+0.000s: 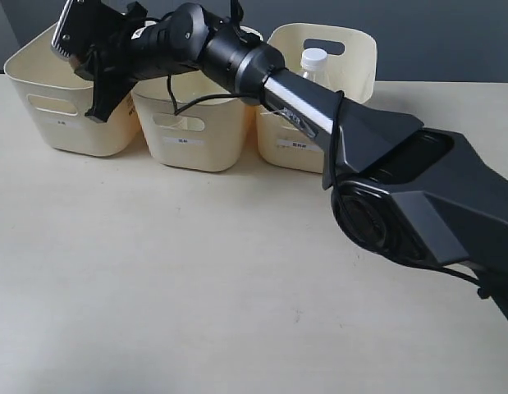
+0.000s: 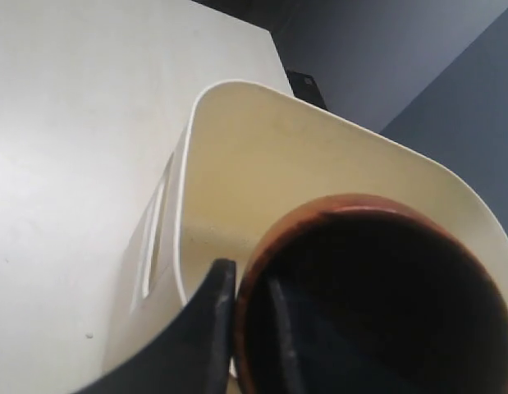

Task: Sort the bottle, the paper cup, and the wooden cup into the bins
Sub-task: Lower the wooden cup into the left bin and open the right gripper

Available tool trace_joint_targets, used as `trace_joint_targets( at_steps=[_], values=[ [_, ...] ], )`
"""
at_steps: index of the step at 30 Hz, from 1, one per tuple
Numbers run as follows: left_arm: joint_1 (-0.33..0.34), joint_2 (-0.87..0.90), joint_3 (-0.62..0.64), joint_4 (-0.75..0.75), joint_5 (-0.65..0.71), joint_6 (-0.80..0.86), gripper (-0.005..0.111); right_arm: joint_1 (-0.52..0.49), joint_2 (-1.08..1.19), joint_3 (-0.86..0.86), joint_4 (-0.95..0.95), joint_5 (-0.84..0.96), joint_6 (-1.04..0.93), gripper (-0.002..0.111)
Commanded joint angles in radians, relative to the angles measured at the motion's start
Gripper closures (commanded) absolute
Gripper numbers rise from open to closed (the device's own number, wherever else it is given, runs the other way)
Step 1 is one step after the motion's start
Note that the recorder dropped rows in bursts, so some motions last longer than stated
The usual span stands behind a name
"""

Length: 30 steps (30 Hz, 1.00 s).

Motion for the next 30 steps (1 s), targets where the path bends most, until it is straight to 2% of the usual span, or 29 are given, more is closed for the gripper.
trace_joint_targets(
  at_steps=[1, 8, 13, 15, 30],
  values=[
    [-0.003, -0.004, -0.003, -0.003, -0.003, -0.001, 0.107, -0.005, 0.01, -0.004, 0.029, -0.037, -0.011, 0.109],
    [-0.003, -0.004, -0.003, -0.003, -0.003, -0.001, 0.107, -0.005, 0.017, -0.004, 0.063, -0.046, -0.011, 0.107],
    [-0.003, -0.004, -0.003, -0.003, -0.003, -0.001, 0.107, -0.005, 0.012, -0.004, 0.071, -0.042, -0.004, 0.08],
    [-0.003, -0.004, -0.003, -0.003, -0.003, -0.001, 0.107, -0.005, 0.01, -0.004, 0.071, -0.042, -0.004, 0.075],
    [-0.003, -0.004, -0.003, -0.003, -0.003, -0.001, 0.107, -0.003, -0.074, -0.004, 0.071, -0.021, -0.004, 0.074]
  ],
)
